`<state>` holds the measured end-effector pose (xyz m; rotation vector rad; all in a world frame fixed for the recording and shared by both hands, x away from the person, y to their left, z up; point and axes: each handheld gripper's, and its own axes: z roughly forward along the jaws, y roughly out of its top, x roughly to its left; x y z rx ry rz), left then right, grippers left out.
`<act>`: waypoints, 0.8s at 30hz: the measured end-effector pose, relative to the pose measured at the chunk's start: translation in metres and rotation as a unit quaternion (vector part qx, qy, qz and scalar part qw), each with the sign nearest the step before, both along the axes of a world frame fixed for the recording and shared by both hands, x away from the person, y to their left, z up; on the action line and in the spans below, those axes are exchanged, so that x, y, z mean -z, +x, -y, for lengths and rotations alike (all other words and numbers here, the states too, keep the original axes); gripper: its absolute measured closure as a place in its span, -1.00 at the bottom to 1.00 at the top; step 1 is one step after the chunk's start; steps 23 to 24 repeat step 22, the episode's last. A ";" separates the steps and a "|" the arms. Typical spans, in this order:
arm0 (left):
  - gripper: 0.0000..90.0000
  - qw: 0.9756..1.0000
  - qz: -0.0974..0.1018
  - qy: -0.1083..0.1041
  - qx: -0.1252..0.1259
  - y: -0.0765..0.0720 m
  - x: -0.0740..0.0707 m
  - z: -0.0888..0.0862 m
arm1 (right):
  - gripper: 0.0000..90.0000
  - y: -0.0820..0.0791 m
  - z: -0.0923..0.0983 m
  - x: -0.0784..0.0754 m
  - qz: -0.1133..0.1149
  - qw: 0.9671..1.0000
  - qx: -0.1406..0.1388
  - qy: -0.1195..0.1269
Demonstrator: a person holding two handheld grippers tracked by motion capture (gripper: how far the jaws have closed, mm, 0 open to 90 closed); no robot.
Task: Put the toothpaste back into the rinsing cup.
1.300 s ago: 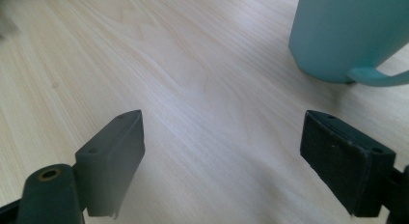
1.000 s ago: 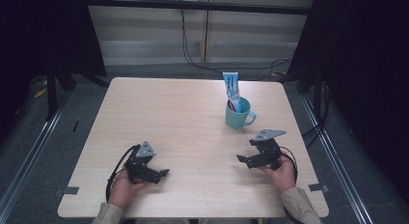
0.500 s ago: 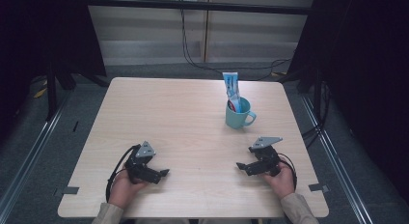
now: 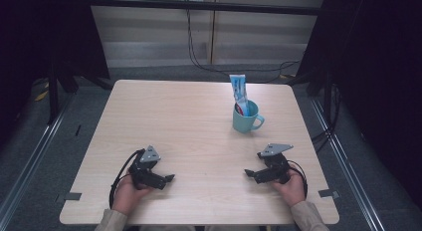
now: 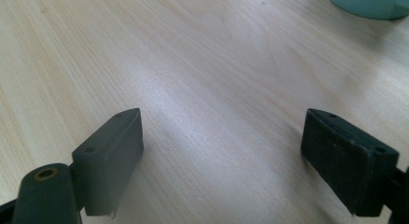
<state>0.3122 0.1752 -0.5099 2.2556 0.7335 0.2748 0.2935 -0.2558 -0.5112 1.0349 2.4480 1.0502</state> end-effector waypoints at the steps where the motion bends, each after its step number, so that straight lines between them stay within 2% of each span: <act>1: -0.88 1.000 0.000 0.000 0.000 0.000 0.000 0.000 | -0.68 0.000 0.001 0.001 0.002 1.000 -0.001 0.003; 24: -0.88 1.000 0.000 0.000 0.000 0.000 0.000 0.000 | -0.68 -0.001 0.001 0.001 0.003 1.000 0.003 0.004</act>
